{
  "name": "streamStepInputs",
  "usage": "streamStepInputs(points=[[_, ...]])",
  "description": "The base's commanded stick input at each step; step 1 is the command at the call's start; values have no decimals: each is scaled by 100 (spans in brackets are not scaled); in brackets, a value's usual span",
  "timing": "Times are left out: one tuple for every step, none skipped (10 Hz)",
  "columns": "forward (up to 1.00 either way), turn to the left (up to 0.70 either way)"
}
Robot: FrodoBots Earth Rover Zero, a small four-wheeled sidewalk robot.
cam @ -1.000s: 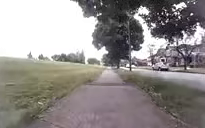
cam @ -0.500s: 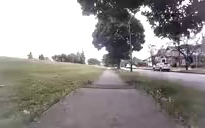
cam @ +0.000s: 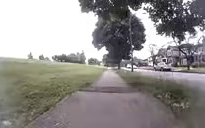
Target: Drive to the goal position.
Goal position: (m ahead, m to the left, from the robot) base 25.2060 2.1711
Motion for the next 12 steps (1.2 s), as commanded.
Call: streamStepInputs(points=[[70, 0], [70, 0], [70, 0], [70, 0], [70, 0], [70, 0], [70, 0], [70, 0], [70, 0], [70, 0], [70, 0], [70, 0]])
